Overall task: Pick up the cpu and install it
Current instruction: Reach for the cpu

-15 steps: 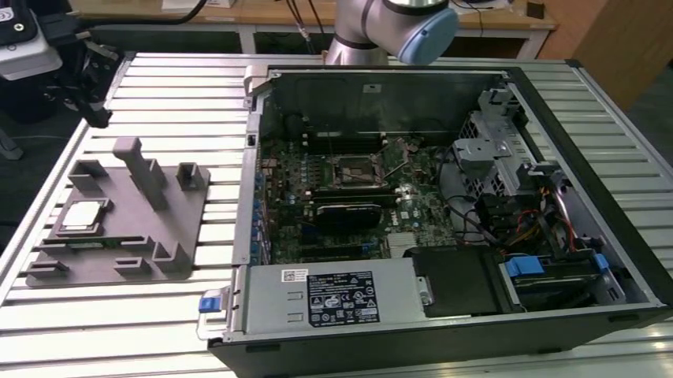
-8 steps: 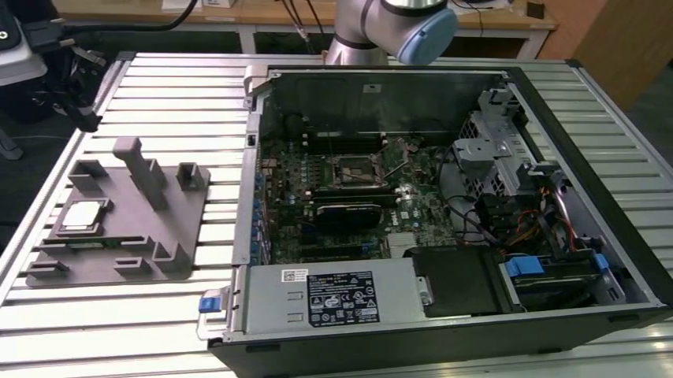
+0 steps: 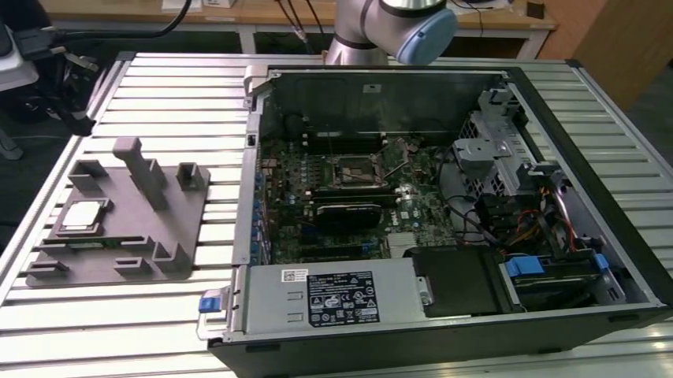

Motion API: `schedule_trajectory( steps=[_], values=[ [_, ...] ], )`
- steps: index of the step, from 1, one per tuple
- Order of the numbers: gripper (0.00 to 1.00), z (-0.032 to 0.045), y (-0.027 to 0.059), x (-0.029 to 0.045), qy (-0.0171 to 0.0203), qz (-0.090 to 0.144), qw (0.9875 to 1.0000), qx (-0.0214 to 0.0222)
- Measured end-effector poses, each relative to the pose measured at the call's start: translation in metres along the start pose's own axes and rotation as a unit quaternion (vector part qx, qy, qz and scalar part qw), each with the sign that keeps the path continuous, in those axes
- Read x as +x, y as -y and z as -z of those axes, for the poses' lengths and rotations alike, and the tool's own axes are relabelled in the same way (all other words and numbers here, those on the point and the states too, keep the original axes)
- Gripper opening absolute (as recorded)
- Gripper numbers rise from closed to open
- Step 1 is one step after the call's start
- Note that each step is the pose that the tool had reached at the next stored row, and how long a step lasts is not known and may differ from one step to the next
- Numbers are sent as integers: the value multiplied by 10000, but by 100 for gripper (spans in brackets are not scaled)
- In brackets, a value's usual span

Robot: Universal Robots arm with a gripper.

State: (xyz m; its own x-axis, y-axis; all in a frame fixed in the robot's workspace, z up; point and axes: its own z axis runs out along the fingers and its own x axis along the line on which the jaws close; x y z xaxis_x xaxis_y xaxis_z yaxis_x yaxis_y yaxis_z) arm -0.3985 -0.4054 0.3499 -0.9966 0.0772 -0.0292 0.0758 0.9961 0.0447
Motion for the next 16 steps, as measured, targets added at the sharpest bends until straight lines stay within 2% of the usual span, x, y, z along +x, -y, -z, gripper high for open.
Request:
schedule_trajectory(
  steps=[16],
  values=[
    [11, -138, 30, 118, 0, 0, 10000, 0]
  ],
)
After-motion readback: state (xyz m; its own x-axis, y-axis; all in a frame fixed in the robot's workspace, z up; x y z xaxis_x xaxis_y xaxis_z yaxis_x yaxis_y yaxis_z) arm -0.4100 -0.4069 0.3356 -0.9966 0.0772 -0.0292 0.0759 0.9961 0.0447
